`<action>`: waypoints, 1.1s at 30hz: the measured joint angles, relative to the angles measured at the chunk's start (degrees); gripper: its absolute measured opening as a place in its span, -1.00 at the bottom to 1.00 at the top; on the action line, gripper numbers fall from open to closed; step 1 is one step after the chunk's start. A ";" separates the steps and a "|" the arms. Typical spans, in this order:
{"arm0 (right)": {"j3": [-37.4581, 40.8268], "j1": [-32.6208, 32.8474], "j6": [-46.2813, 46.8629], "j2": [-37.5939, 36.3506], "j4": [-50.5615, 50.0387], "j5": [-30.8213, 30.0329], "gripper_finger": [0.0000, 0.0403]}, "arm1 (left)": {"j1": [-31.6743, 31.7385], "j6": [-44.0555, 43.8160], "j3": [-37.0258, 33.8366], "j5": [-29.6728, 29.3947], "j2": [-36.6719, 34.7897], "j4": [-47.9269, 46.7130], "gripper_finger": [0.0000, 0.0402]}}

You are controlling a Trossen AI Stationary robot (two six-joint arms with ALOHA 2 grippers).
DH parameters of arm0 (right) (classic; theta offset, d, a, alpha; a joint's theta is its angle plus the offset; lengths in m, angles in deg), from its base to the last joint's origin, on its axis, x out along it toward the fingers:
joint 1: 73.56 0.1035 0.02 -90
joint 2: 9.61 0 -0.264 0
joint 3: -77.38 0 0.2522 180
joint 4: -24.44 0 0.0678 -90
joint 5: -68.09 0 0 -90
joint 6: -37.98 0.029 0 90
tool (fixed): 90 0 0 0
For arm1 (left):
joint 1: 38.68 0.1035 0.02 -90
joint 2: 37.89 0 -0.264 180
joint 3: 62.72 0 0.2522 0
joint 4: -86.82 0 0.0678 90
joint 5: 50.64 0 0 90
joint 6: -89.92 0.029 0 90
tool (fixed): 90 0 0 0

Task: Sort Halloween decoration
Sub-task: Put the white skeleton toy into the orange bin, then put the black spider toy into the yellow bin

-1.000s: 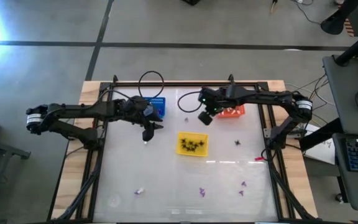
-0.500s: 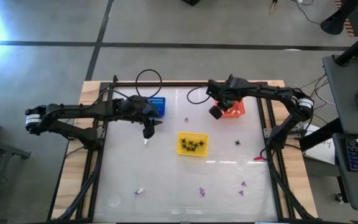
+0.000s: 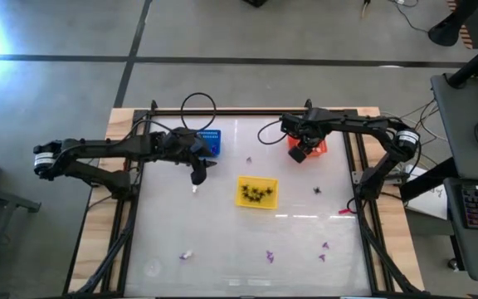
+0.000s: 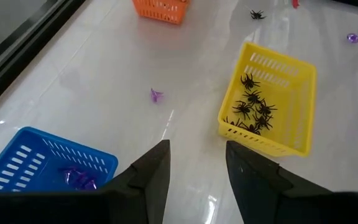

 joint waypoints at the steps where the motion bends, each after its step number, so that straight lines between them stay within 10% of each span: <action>1: 0.01 0.00 0.40 0.00 0.00 -0.01 -0.38 | 0.00 0.26 0.00 0.00 -0.02 0.00 -0.31; 12: -7.03 1.18 4.14 -0.10 -2.24 6.76 -0.20 | 0.00 1.44 0.93 0.02 -0.04 -2.09 -0.31; 33: -3.59 20.43 22.12 -2.64 -13.03 10.20 0.00 | 0.00 9.11 27.36 -10.03 -0.21 -34.52 -0.30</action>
